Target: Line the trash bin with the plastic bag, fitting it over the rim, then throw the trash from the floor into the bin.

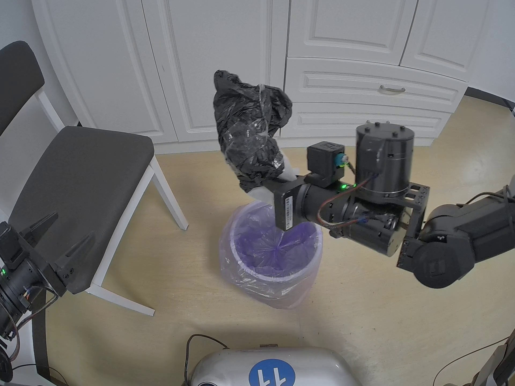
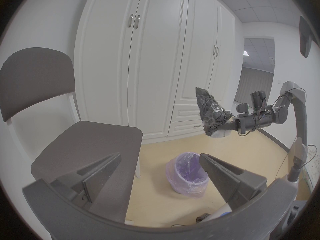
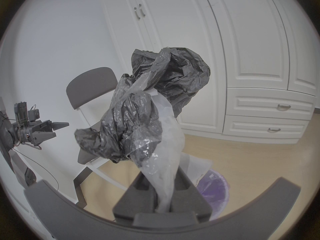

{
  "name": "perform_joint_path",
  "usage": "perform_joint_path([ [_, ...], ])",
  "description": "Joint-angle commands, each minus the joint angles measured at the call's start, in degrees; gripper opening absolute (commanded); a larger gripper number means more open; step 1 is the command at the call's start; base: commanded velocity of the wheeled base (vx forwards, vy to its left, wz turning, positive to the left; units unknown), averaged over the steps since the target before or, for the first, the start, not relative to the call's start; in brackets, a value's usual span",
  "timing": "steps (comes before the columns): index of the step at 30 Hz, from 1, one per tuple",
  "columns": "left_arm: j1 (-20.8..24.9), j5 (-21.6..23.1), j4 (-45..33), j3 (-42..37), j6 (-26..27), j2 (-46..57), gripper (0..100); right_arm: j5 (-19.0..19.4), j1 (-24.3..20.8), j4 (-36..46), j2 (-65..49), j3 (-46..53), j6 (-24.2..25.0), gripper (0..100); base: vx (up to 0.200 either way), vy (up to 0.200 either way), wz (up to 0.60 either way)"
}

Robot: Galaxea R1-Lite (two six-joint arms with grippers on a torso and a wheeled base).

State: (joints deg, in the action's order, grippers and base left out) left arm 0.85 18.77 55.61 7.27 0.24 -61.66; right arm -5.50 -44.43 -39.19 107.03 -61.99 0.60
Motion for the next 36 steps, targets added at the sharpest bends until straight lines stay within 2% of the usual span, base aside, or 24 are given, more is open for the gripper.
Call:
perform_joint_path([
  [1,0.11,0.04,-0.07,0.03,-0.07,-0.13,100,0.05,-1.97,-0.01,5.47,-3.14,0.11,0,0.000,0.000,0.00],
  [6,-0.24,-0.05,-0.15,0.47,-0.51,0.05,100,-0.04,-2.06,-0.01,11.97,-8.32,0.28,0,0.000,0.000,0.00],
  [12,-0.33,-0.05,-0.15,0.47,-0.42,0.05,100,-0.13,-1.36,0.52,13.73,-9.03,1.34,0,0.000,0.000,0.00],
  [19,-0.33,0.04,-0.15,0.47,-0.42,-0.92,100,-0.13,3.04,5.18,18.03,-11.49,1.51,0,0.000,0.000,0.00],
  [29,0.11,0.04,-0.15,0.29,-0.24,-1.18,100,-0.83,7.61,22.41,26.65,-21.86,4.32,0,0.000,0.000,0.00],
  [36,-0.15,0.04,-0.15,0.29,-0.33,-2.32,100,-0.92,9.19,23.20,31.13,-24.23,4.85,0,0.000,0.000,0.00],
])
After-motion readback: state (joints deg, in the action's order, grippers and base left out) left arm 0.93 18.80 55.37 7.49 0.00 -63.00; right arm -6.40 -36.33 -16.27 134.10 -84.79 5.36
